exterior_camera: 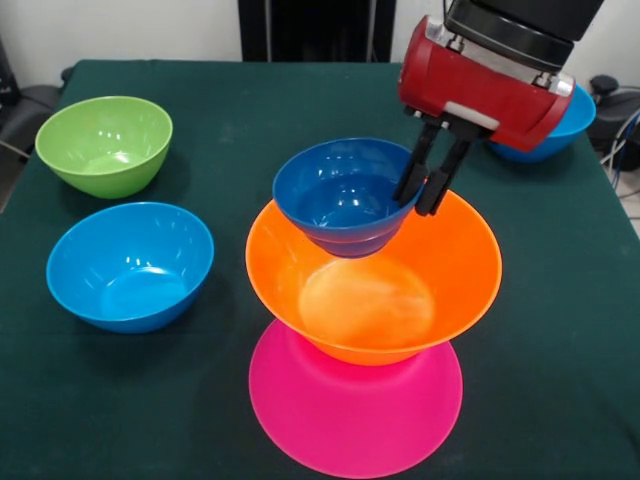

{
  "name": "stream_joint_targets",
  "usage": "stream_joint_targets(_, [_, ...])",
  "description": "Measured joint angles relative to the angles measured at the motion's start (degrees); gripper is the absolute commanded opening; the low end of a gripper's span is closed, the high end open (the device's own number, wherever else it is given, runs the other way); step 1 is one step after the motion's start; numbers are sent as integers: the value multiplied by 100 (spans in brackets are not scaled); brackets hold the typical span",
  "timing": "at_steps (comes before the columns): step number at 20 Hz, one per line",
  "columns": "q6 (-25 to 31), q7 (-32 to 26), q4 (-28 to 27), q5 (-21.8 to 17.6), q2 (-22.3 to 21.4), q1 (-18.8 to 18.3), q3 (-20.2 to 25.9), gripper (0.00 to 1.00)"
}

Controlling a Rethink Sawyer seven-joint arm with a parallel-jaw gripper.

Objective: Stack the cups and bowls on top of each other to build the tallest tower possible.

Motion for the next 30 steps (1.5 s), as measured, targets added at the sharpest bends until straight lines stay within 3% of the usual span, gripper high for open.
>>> stream_joint_targets(13, [0, 0, -85, -434, 66, -1, -24, 0])
stream_joint_targets(30, [0, 0, -228, -507, 375, 14, -25, 0])
